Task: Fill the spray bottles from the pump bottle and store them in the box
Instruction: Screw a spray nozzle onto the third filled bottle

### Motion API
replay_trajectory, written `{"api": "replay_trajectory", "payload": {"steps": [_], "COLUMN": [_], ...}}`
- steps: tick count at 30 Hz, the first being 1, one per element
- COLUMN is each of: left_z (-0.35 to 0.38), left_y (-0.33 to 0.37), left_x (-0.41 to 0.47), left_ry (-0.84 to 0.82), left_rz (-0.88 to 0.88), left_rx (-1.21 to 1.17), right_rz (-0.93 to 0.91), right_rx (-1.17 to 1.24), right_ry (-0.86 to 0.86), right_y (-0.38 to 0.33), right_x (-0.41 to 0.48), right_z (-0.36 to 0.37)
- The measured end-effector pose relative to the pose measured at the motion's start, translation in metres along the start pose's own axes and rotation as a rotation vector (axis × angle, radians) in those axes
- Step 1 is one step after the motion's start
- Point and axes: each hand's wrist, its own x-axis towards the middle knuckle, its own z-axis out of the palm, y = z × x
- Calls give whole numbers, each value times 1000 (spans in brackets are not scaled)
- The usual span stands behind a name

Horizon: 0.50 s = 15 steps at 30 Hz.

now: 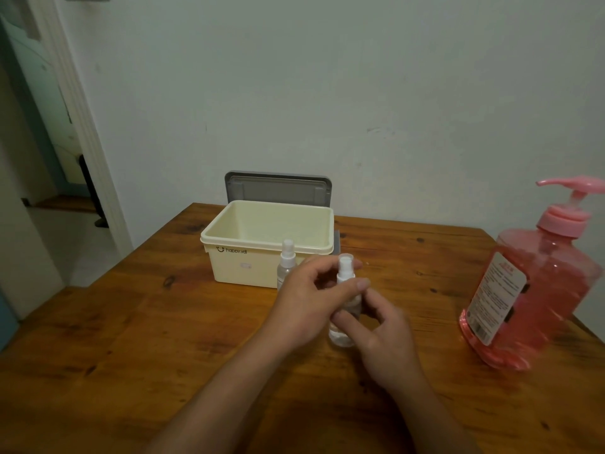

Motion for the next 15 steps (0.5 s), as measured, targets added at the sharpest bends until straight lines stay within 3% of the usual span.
{"api": "replay_trajectory", "payload": {"steps": [7,12,15], "left_z": [-1,0,-7], "left_y": [1,2,4], "left_x": [-5,-3,-1], "left_ry": [-86,-3,-66], "left_rz": [-13,-10,-12], "left_rx": [-68,-3,-49], "right_rz": [-13,6,4], "right_rx": [16,27,54], "right_ry": [-14,-33,-36], "right_y": [-2,-2,-1], "right_x": [-1,-1,0], "right_z": [-1,-1,-2]}}
